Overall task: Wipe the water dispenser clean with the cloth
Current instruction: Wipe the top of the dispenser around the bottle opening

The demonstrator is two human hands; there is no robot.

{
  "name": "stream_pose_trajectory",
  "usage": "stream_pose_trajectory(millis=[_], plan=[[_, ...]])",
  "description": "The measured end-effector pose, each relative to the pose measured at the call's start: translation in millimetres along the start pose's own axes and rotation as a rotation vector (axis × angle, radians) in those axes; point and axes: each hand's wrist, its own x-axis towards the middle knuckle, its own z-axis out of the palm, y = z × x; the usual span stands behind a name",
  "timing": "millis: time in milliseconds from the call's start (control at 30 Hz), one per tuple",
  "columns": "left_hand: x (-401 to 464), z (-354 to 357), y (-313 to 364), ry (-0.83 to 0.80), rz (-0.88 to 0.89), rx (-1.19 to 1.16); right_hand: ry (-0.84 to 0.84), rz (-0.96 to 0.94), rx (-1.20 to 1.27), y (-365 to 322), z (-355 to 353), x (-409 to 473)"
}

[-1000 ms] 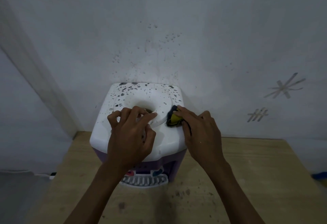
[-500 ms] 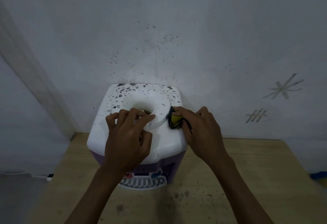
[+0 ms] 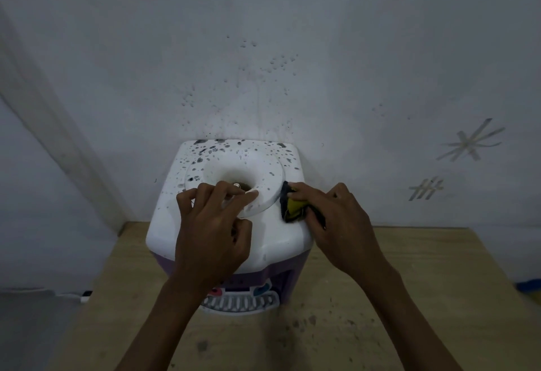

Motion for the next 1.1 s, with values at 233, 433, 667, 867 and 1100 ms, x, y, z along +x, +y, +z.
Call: stream_pose_trajectory(millis=[233,433,667,867,1100], plan=[[0.4,-0.6,-0.1,-0.019,0.000,-0.002,-0.023,0.152,-0.007,8.7,14.2,43.1],[0.2,0.0,-0.9,0.001,0.007,-0.011,-0.061,0.167,0.089,10.5,16.1,36.6],[0.3,0.3,-1.7,0.014,0.014,-0.020,-0.028,0.162,0.088,0.2,14.4,0.0],[0.7,-0.5,-1.5,0.008,0.013,-0.034,-0.022,0.201,0.055,10.7,23.0,36.2],[1.8,-3.0,-0.2,-0.001,0.009,-0.040,-0.053,0.207,0.105,17.1,26.7,52.6]])
